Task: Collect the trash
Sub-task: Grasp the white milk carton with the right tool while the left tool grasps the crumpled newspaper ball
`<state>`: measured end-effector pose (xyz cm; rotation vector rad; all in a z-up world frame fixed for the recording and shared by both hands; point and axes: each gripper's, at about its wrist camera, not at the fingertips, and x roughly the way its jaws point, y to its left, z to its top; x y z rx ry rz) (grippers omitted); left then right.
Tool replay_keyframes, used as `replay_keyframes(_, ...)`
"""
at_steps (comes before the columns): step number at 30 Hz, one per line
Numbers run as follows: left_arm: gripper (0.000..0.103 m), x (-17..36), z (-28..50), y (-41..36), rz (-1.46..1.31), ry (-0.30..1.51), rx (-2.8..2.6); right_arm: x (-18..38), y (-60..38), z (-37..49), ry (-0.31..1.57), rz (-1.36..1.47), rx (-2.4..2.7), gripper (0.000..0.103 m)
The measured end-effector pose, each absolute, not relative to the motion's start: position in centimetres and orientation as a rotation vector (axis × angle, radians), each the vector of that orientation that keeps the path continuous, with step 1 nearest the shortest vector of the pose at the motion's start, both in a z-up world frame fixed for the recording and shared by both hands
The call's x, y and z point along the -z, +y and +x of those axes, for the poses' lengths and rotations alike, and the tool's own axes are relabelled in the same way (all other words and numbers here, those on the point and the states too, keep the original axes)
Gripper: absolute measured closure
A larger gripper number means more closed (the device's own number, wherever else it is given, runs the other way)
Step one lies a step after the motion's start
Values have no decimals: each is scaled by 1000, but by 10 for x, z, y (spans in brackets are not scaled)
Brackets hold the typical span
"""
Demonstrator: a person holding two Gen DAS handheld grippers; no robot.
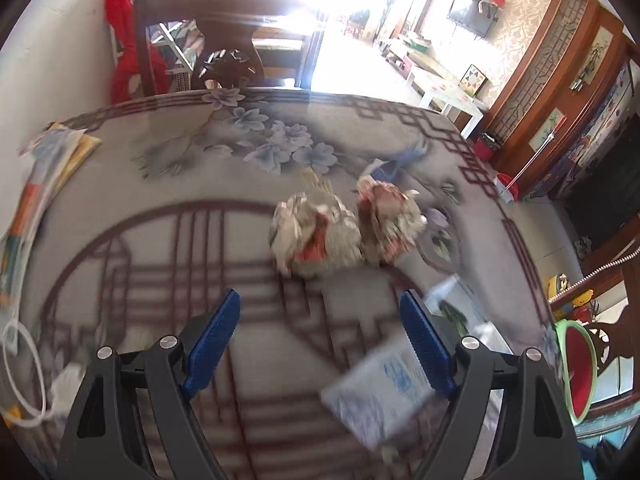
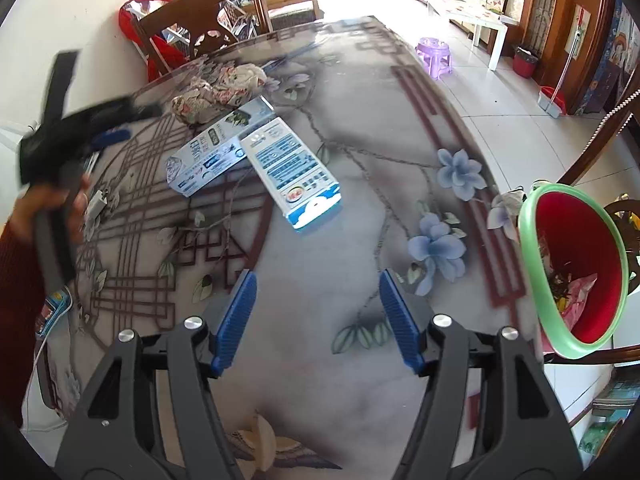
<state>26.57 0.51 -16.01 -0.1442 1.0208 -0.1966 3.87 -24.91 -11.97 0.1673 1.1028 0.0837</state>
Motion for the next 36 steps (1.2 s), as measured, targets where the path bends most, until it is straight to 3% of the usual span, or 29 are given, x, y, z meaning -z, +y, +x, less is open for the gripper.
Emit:
replay_keyframes(4,26,176,306,3,-214,1042,214,125,-246,47,1132,156,-60,41)
replay_keyframes(5,30,180,311,4,-238,1048,215,126,-247,50,1137,157,-53,41)
replay_keyframes(6,46,186,316,4,-260,1059,216,127,-248,54,1140,157,-48,41)
replay_keyframes(7,51,193,320,5,-278,1077,215,127,-249,58,1142,157,-42,41)
replay_keyframes(11,60,193,314,11,-314,1045,237,128,-246,82,1139,132,-55,41)
replay_keyframes(22,59,167,186,66,-401,930,60,143,-207,159,1144,-15,-199,36)
replay_keyframes(28,59,185,122,80,-430,1045,11,154,-184,163,1141,-136,-246,31)
replay_keyframes(36,57,197,110,83,-414,1077,2,152,-183,172,1131,-156,-216,31)
